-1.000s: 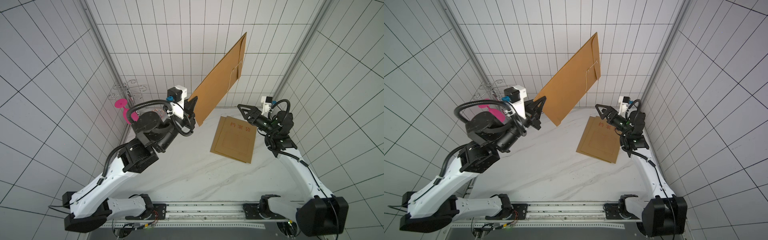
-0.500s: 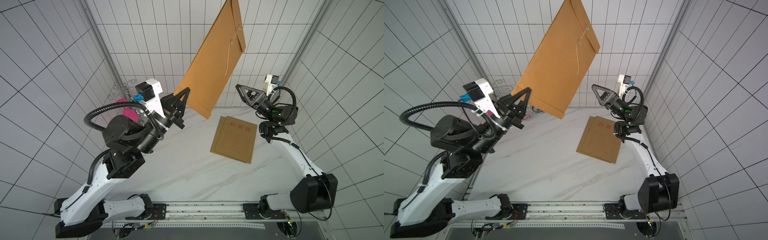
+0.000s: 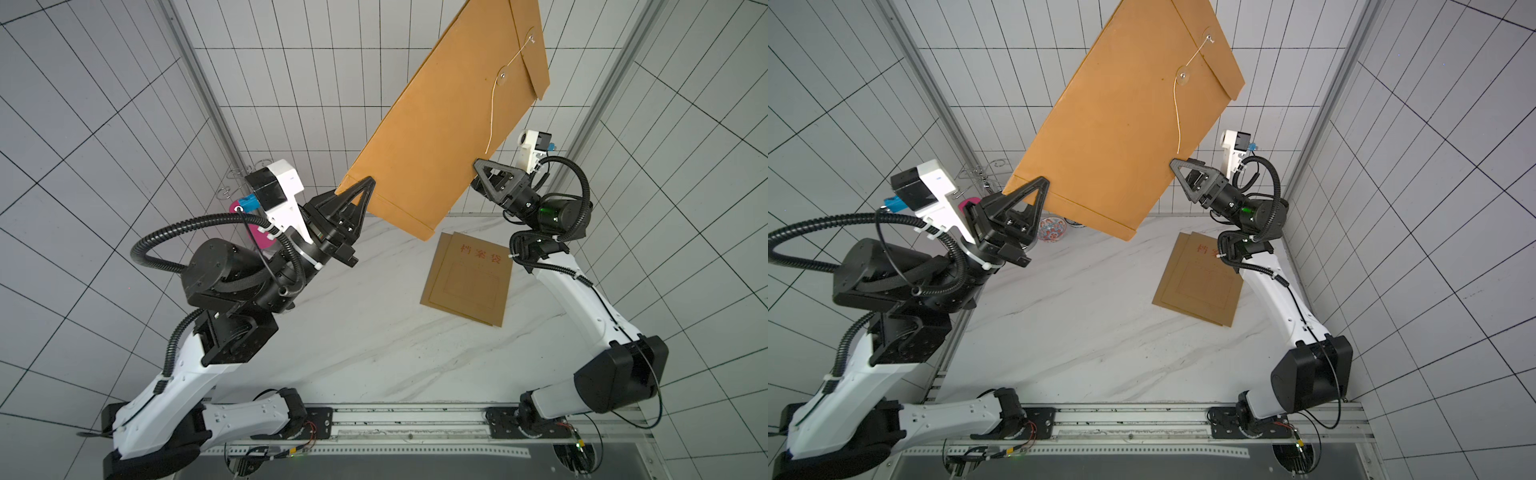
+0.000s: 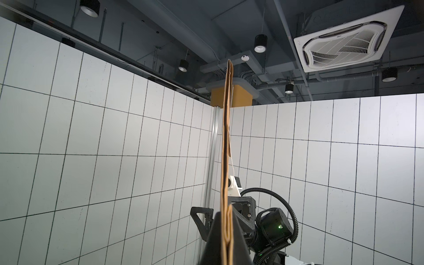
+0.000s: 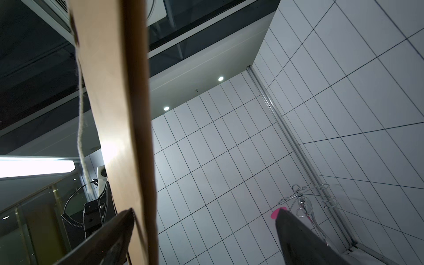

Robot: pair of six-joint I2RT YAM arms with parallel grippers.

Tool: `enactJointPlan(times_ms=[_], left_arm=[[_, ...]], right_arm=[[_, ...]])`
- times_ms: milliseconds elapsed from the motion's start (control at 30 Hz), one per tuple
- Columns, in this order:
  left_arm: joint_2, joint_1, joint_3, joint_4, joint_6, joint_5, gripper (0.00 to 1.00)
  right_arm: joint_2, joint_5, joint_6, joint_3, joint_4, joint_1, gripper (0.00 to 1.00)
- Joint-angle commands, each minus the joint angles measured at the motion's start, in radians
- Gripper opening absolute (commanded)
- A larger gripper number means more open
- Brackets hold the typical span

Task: Open the file bag
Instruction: Pick up the file bag from the file bag.

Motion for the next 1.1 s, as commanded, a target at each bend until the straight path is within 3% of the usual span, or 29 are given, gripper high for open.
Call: enactJointPlan(times_ms=[0, 200, 467, 633, 733, 833, 867, 900, 967, 1033, 1067], left_arm=[[-0.020, 0.004, -0.019, 0.037, -0.017, -0.019, 0.00], [-0.026, 0.004, -0.030, 0.034, -0.022, -0.025, 0.00], [-0.032, 0.004, -0.046, 0.034, -0.029, -0.027, 0.00], [-0.047, 0.004, -0.074, 0.030, -0.036, -0.057, 0.00], [-0.058, 0.004, -0.097, 0.029, -0.040, -0.093, 0.00], [-0.066, 0.004, -0.113, 0.014, -0.039, -0.141, 0.00], [-0.068, 0.004, -0.116, 0.005, -0.038, -0.155, 0.11], [-0.073, 0.004, -0.120, -0.010, -0.040, -0.168, 0.31], [-0.081, 0.005, -0.122, -0.044, -0.039, -0.195, 0.59], [-0.089, 0.005, -0.115, -0.098, -0.029, -0.217, 0.70], [-0.094, 0.005, -0.107, -0.131, -0.020, -0.226, 0.80]], right_arm=[[-0.048, -0.001, 0.045, 0.046, 0.096, 0.012, 0.92], [-0.098, 0.032, -0.001, 0.030, 0.025, 0.017, 0.72], [-0.084, 0.038, 0.040, 0.069, 0.060, 0.023, 0.66], [-0.086, 0.049, 0.037, 0.081, 0.051, 0.023, 0.55], [-0.094, 0.051, 0.031, 0.068, 0.047, 0.023, 0.40], [-0.110, 0.051, -0.017, 0.040, -0.005, 0.023, 0.18], [-0.123, 0.048, -0.057, 0.030, -0.056, 0.023, 0.08], [-0.140, 0.038, -0.110, 0.021, -0.125, 0.022, 0.00], [-0.181, 0.028, -0.253, 0.006, -0.309, 0.022, 0.00], [-0.220, 0.016, -0.410, 0.010, -0.493, 0.021, 0.00], [-0.235, 0.003, -0.488, 0.020, -0.576, 0.018, 0.00]])
